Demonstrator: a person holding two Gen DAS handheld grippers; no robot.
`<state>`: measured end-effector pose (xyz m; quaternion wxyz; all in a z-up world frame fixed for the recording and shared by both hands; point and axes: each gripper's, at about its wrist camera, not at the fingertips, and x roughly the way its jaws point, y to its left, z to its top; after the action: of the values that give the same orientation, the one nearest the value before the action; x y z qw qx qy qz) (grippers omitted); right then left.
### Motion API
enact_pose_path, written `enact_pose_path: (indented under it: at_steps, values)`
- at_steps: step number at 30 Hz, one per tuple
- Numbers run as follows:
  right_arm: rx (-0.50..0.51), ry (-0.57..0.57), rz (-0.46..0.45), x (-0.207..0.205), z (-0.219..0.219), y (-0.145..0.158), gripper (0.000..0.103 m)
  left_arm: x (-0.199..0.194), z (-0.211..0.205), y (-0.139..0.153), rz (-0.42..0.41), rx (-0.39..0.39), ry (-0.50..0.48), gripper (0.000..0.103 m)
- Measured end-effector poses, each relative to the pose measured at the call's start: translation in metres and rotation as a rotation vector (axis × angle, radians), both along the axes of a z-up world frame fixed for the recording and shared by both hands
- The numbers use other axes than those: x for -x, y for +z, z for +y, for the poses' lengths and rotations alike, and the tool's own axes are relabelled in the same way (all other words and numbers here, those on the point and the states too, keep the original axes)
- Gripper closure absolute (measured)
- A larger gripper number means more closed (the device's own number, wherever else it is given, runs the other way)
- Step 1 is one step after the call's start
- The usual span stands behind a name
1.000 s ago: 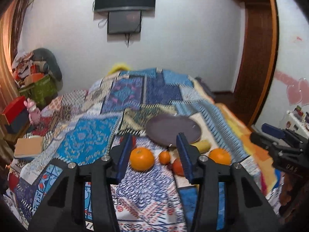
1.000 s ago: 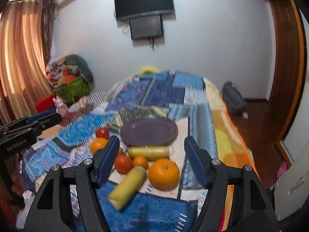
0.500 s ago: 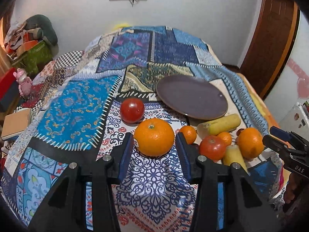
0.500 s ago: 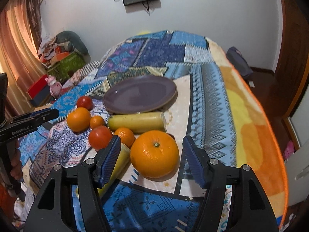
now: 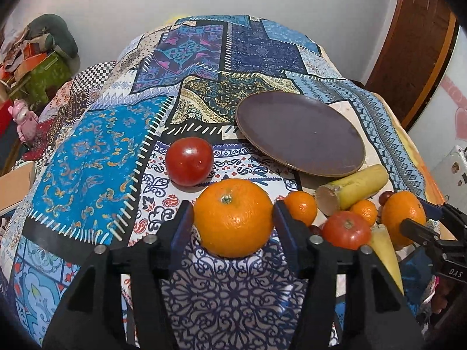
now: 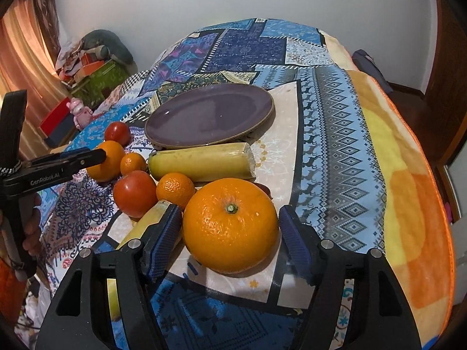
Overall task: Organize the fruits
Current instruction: 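Grasp a large orange with the left gripper while the right gripper grasps the other large orange, then carry the oranges onto the purple plate and open both grippers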
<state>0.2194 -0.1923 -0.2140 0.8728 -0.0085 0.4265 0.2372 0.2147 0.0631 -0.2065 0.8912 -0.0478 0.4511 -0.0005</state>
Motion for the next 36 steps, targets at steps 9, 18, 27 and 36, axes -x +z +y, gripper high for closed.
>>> enact_pose_path:
  at_steps: [9,18,27,36]
  values:
    - [-0.021,0.002,0.075,-0.010,0.001,-0.016,0.034,-0.014,0.000,-0.018,0.052,0.008,-0.014,0.037]
    - [-0.033,-0.005,0.079,-0.008,-0.001,-0.014,0.036,-0.016,0.002,-0.024,0.078,0.039,-0.011,0.037]
    - [-0.039,-0.028,0.015,-0.012,-0.010,0.008,0.036,-0.002,-0.004,0.018,-0.027,0.019,-0.028,0.038]
    - [-0.055,-0.024,-0.117,-0.037,0.002,0.049,0.036,-0.019,-0.008,0.068,-0.144,0.021,-0.033,0.038]
